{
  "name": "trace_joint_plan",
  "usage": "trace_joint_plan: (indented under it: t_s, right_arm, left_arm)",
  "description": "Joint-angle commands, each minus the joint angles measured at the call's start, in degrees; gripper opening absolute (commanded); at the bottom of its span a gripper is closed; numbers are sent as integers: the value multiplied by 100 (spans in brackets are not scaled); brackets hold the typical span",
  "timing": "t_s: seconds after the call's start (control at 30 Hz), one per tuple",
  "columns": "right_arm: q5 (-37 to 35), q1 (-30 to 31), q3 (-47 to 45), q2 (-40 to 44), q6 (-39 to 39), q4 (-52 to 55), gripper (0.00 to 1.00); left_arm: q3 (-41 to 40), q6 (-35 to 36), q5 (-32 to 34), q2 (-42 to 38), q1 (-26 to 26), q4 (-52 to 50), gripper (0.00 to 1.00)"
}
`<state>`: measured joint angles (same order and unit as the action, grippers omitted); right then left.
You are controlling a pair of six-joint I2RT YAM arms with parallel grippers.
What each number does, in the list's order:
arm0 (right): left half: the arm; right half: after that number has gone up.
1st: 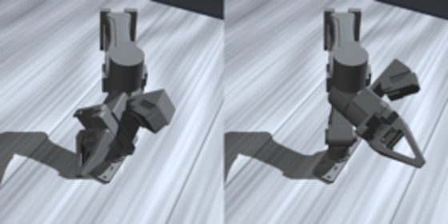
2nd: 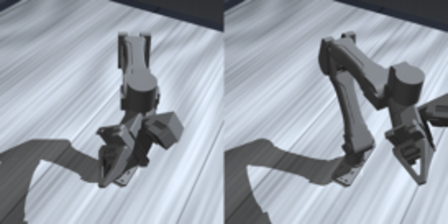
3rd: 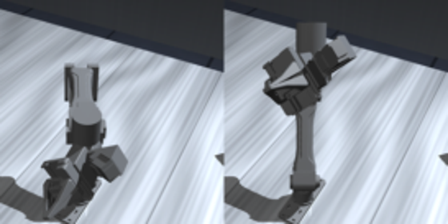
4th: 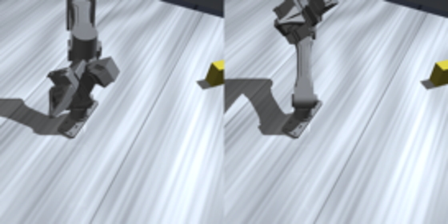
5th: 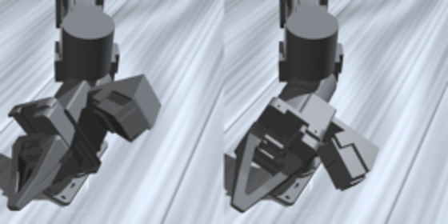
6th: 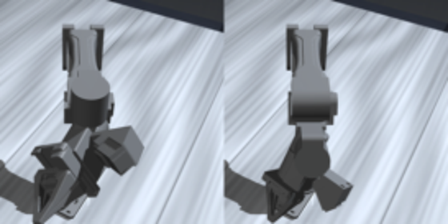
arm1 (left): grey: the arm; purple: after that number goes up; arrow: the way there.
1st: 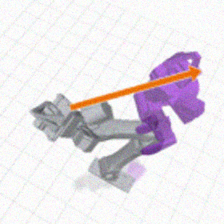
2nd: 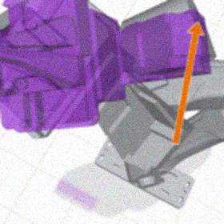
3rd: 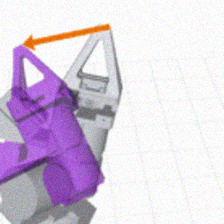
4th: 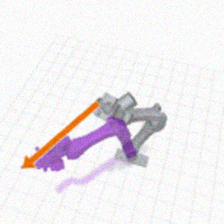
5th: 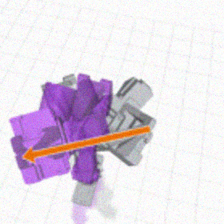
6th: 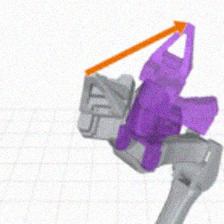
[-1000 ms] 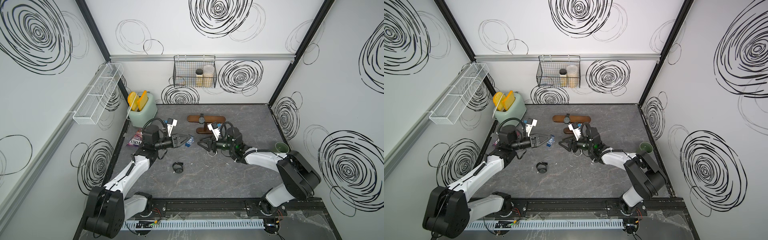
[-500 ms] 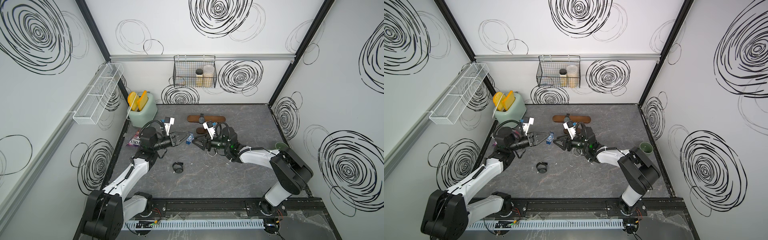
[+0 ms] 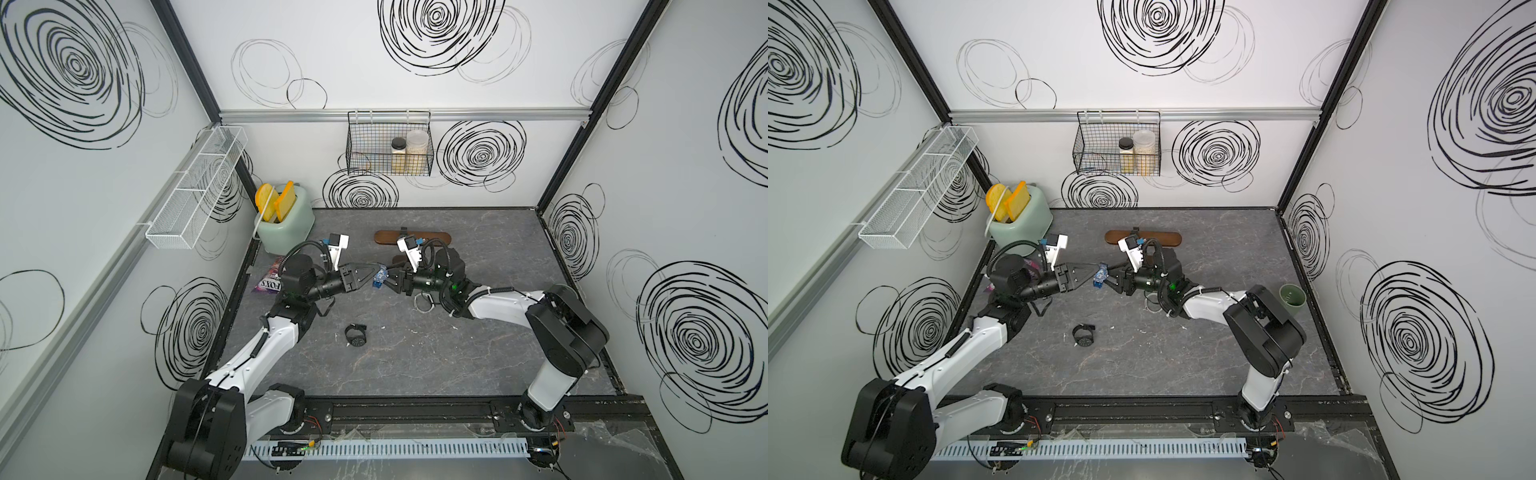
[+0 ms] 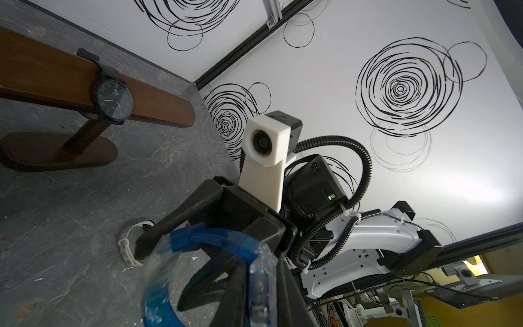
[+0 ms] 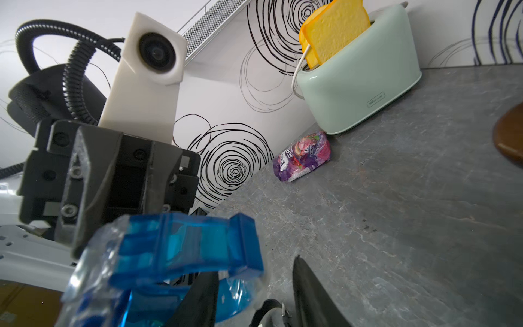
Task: Place watch on stand
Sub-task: Pick up the watch at the center of the board.
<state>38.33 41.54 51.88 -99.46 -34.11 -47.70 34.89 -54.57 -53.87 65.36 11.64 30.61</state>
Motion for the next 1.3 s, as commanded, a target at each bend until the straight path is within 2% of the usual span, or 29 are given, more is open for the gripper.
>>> trace_joint_plan:
  t_s: [0.0,0.23,0.4,0.5,0.6,0.67,0.77,0.9,1.13,1.27]
  right_arm:
    - [63,99,175,-36,-113,-278,36]
    - [-16,121,112,23,-14,-81,8]
    - [-70,110,248,70,160,299,0]
    - [-309,78,389,169,367,813,0]
    - [-707,47,629,250,768,1676,0]
    - [-1056,56,811,287,1078,2282,0]
    - [-1475,40,1077,269,1392,2956,0]
    - [-1913,40,1384,178,1638,3579,0]
    - [-2106,48,1500,111,1732,3796,0]
    - [-2084,56,1495,159,1723,3795,0]
  left_arm:
    - [97,-65,80,51,38,415,0]
    - [138,112,157,107,18,349,0]
    - [260,358,234,118,-47,-149,0]
    - [396,703,288,76,-106,-651,27]
    - [627,1297,438,-24,-171,-1378,41]
    - [797,1768,588,-95,-193,-1924,46]
    - [1132,2737,1176,-194,-75,-2986,49]
    - [1459,3808,2393,-297,372,-3931,53]
    - [1587,4233,4119,-458,1364,-4175,58]
    - [1652,4258,4549,-306,1517,-4183,60]
